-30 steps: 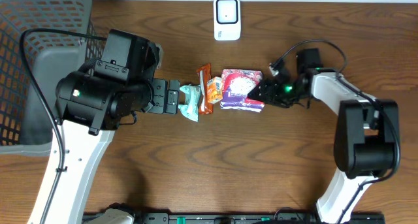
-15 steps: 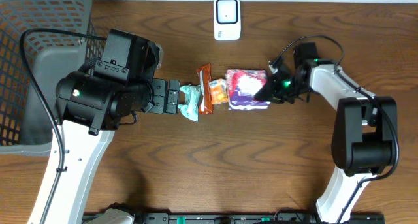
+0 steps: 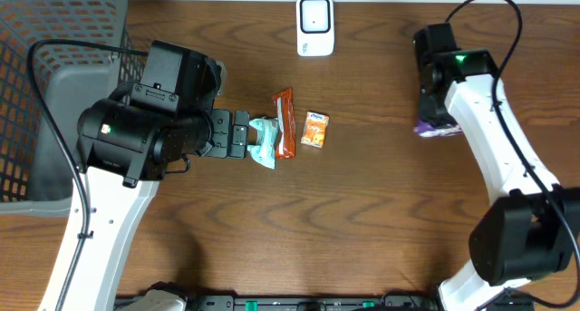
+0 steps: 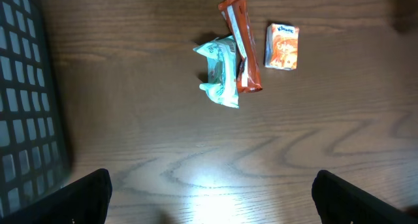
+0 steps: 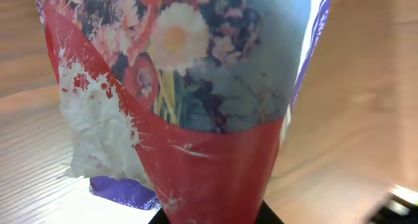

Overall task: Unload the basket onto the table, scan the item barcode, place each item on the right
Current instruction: 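Grasp the pink floral pack with the right gripper and pull it right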

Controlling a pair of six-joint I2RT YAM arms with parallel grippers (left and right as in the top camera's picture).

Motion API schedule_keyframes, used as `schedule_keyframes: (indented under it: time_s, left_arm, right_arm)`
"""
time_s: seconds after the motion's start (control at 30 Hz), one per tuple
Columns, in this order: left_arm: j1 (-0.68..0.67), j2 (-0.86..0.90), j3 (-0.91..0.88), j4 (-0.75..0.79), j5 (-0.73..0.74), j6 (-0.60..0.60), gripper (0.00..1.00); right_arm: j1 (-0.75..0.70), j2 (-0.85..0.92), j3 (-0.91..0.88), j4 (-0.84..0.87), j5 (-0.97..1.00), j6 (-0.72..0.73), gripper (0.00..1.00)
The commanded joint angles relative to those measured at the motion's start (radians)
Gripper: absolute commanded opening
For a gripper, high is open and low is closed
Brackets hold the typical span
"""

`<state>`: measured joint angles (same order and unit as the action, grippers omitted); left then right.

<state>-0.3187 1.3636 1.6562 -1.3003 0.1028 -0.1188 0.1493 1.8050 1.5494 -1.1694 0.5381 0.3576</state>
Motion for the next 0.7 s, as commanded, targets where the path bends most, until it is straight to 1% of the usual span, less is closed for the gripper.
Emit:
schedule_keyframes:
  time_s: [0.0, 0.07, 0.13, 0.33, 0.47, 0.63, 0.67]
  left_arm:
    - [0.000, -0.005, 0.001, -0.001, 0.002, 0.006, 0.98]
    - [0.001, -0.005, 0.001, -0.001, 0.002, 0.006, 0.98]
    - [0.001, -0.005, 0.001, -0.001, 0.002, 0.006, 0.98]
    - [0.001, -0.005, 0.001, -0.001, 0.002, 0.006, 0.98]
    - [0.001, -0.005, 0.001, -0.001, 0.002, 0.006, 0.98]
    - [0.001, -0.005, 0.001, -0.001, 0.002, 0.006, 0.98]
    - [0.001, -0.005, 0.001, -0.001, 0.002, 0.006, 0.98]
  right_arm:
    - [0.013, 0.052, -0.031, -0.005, 0.188, 0.056, 0.01]
    - [0.023, 0.065, -0.032, -0.005, 0.181, 0.057, 0.02]
    - [0.043, 0.074, -0.032, 0.004, 0.162, 0.056, 0.06]
    - [0.119, 0.127, -0.043, 0.035, 0.151, 0.057, 0.07]
    - [0.167, 0.197, -0.051, 0.031, 0.112, 0.057, 0.18]
    - [0.245, 0.230, -0.050, 0.037, -0.043, 0.057, 0.24]
    - [0.269, 0.227, -0.041, 0.040, -0.085, 0.057, 0.31]
